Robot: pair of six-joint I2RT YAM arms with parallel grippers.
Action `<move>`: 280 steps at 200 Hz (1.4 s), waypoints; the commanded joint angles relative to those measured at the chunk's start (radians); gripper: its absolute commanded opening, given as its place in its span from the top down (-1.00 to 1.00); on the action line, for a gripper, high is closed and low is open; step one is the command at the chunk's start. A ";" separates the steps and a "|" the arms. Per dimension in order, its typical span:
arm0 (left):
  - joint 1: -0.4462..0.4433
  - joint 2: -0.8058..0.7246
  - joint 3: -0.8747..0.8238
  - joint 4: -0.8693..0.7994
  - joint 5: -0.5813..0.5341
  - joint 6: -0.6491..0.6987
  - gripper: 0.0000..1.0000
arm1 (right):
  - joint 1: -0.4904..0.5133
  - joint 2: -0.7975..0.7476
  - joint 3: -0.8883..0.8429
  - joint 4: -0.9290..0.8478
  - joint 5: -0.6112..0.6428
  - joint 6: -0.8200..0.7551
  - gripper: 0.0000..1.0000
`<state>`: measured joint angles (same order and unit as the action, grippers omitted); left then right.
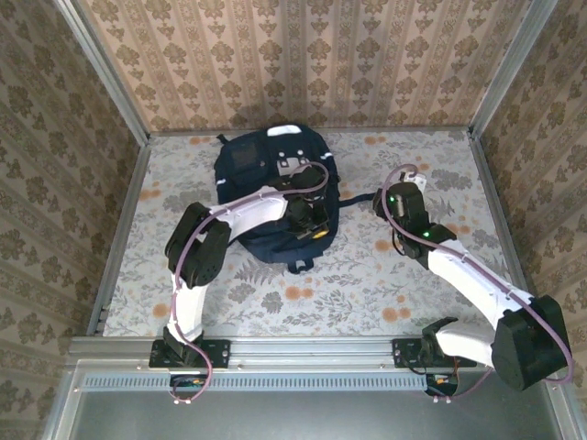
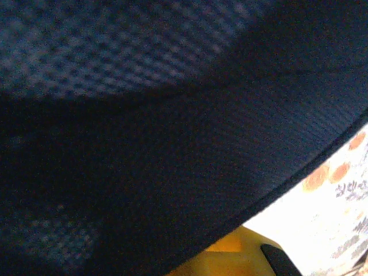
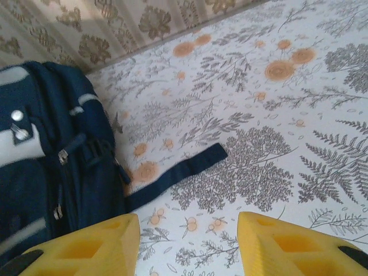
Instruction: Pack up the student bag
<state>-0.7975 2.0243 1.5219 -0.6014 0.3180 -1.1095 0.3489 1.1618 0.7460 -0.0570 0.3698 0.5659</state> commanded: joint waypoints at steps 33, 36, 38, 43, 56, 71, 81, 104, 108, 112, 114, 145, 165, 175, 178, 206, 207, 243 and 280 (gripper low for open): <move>-0.062 -0.099 -0.019 -0.052 0.184 0.086 0.96 | -0.025 -0.025 -0.006 0.035 -0.009 -0.017 -0.07; -0.060 -0.104 -0.017 -0.053 0.184 0.096 0.84 | -0.025 -0.022 -0.001 0.036 -0.016 -0.022 -0.09; -0.059 -0.108 -0.018 -0.054 0.184 0.105 0.74 | -0.025 -0.021 0.002 0.037 -0.019 -0.028 -0.11; -0.056 -0.120 -0.016 -0.052 0.188 0.122 0.51 | -0.024 -0.016 0.008 0.040 -0.032 -0.043 -0.17; -0.049 -0.157 -0.022 -0.014 0.188 0.175 0.06 | -0.025 -0.024 0.022 0.048 -0.074 -0.091 -0.57; -0.035 -0.219 -0.027 0.019 0.184 0.238 -0.97 | -0.027 -0.064 0.029 0.053 -0.133 -0.148 -1.00; -0.019 -0.276 -0.033 0.040 0.165 0.305 -1.00 | -0.028 -0.096 0.029 0.058 -0.182 -0.203 -1.00; 0.072 -0.463 -0.101 0.067 0.019 0.448 -1.00 | -0.033 -0.125 0.061 0.010 -0.229 -0.303 -1.00; 0.095 -0.495 -0.114 0.060 -0.031 0.480 -1.00 | -0.033 -0.125 0.062 0.005 -0.212 -0.313 -1.00; 0.120 -0.528 -0.125 0.043 -0.091 0.503 -1.00 | -0.033 -0.125 0.057 0.010 -0.183 -0.321 -1.00; 0.133 -0.543 -0.130 0.036 -0.123 0.513 -1.00 | -0.034 -0.125 0.055 0.017 -0.167 -0.326 -1.00; 0.331 -0.763 -0.349 0.135 -0.503 0.714 -1.00 | -0.060 -0.102 -0.087 0.238 0.096 -0.433 -1.00; 0.426 -0.869 -0.628 0.426 -0.630 0.906 -1.00 | -0.133 -0.061 -0.188 0.387 0.141 -0.484 -1.00; 0.465 -0.905 -0.737 0.532 -0.678 0.957 -1.00 | -0.184 -0.062 -0.266 0.531 0.034 -0.520 -1.00; 0.480 -0.912 -0.768 0.560 -0.680 0.967 -1.00 | -0.198 -0.061 -0.294 0.584 0.003 -0.529 -1.00; 0.624 -0.951 -1.014 0.829 -0.540 1.033 -1.00 | -0.278 0.011 -0.409 0.770 -0.099 -0.518 -1.00; 0.628 -0.951 -1.019 0.835 -0.536 1.032 -1.00 | -0.279 0.013 -0.407 0.767 -0.100 -0.518 -1.00; 0.722 -0.873 -1.091 0.922 -0.504 1.056 -1.00 | -0.302 0.139 -0.445 0.902 -0.099 -0.476 -1.00; 0.784 -0.799 -1.149 1.096 -0.472 1.011 -1.00 | -0.318 0.251 -0.492 1.100 -0.150 -0.496 -1.00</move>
<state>-0.0555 1.1820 0.4034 0.3267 -0.1925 -0.0959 0.0471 1.3369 0.2977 0.8108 0.2646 0.0738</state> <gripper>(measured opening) 0.999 0.999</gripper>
